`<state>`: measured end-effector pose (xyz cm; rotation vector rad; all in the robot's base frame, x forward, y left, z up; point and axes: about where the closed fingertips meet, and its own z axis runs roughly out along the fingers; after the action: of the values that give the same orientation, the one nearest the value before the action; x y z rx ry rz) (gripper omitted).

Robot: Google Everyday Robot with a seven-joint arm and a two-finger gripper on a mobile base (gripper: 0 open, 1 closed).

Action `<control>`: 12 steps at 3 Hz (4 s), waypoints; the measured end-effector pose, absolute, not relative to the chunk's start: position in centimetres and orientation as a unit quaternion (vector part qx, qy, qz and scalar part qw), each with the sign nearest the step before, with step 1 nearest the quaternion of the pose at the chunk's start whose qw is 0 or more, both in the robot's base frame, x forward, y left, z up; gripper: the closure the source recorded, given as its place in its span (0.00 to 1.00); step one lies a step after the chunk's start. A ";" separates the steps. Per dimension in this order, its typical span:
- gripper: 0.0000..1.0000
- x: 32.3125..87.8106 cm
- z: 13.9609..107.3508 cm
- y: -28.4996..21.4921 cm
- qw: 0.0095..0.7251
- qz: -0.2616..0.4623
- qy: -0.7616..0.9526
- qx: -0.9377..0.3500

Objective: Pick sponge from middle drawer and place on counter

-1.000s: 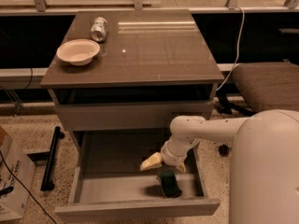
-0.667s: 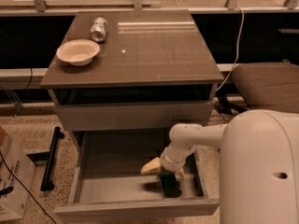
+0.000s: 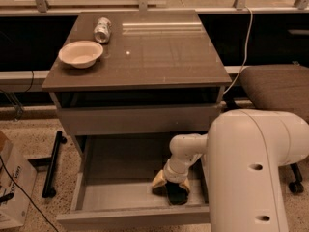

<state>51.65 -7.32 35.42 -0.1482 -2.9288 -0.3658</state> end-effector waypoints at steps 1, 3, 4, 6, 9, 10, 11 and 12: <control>0.50 51.6 35.3 -7.3 0.091 -0.110 -0.988 -0.049; 0.96 51.6 36.0 -7.3 0.091 -0.110 -0.988 -0.049; 1.00 51.6 36.2 -7.3 0.091 -0.115 -0.988 -0.047; 0.75 51.4 38.5 -7.5 0.079 -0.173 -0.982 0.014; 1.00 49.5 46.8 -4.5 0.032 -0.225 -0.967 0.117; 1.00 48.6 52.5 -4.0 -0.003 -0.279 -0.944 0.175; 1.00 47.4 58.8 -4.2 -0.052 -0.296 -0.927 0.226; 1.00 46.7 65.6 -3.5 -0.104 -0.274 -0.920 0.261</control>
Offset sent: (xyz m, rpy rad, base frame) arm -0.0053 0.0115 -0.0310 -0.2076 0.0230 0.0325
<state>46.67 -3.51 65.57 0.8795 -3.0988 -0.9236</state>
